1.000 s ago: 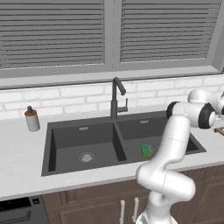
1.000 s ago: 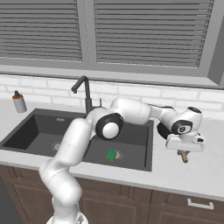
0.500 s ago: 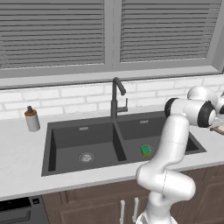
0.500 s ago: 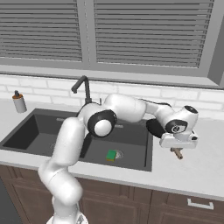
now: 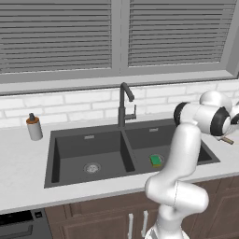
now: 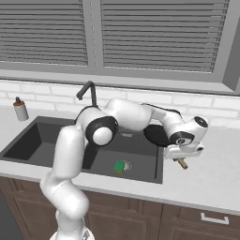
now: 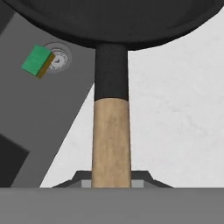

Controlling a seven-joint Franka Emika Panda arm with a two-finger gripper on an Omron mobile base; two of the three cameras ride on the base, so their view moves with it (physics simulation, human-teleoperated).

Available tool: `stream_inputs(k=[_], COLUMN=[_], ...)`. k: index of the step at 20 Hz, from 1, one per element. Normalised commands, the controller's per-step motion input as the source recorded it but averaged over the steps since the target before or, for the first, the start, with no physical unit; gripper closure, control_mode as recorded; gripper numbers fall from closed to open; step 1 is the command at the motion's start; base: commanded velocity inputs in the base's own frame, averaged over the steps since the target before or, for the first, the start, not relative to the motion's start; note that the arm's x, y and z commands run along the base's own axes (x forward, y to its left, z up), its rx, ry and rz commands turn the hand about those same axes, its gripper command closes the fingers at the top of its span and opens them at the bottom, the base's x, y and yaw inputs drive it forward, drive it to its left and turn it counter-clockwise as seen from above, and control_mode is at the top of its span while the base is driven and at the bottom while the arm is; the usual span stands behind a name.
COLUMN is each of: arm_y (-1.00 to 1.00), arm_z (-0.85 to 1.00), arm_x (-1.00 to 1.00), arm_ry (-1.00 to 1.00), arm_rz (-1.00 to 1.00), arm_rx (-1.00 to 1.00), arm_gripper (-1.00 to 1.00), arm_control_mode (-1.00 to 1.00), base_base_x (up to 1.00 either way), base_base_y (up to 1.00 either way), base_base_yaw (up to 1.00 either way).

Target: Pick the pan and sponge and place them into the sink. Then turn on the water.

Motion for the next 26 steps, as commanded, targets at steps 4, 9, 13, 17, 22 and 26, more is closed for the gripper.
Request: stream_inputs(k=[4, 9, 13, 17, 22, 26], arm_y=[0.5, 0.49, 0.43, 0.45, 0.37, 0.34], arm_z=[0.0, 0.0, 0.0, 0.0, 0.0, -0.08], arm_x=[-0.04, 0.0, 0.0, 0.0, 0.0, 0.0], arm_ry=[-0.15, -0.06, 0.0, 0.0, 0.0, 0.0], arm_rz=[0.16, 0.15, 0.14, 0.13, 0.11, 0.09], arm_rx=[0.02, 0.0, 0.0, 0.0, 0.0, 0.0], arm_gripper=[1.0, 1.0, 1.0, 1.0, 1.0, 1.0], arm_control_mode=[-1.0, -1.0, -1.0, -1.0, -1.0, -1.0], base_base_x=[0.0, 0.0, 0.0, 0.0, 0.0, 0.0], base_base_y=[0.0, 0.0, 0.0, 0.0, 0.0, 0.0], base_base_yaw=[0.0, 0.0, 0.0, 0.0, 0.0, 0.0])
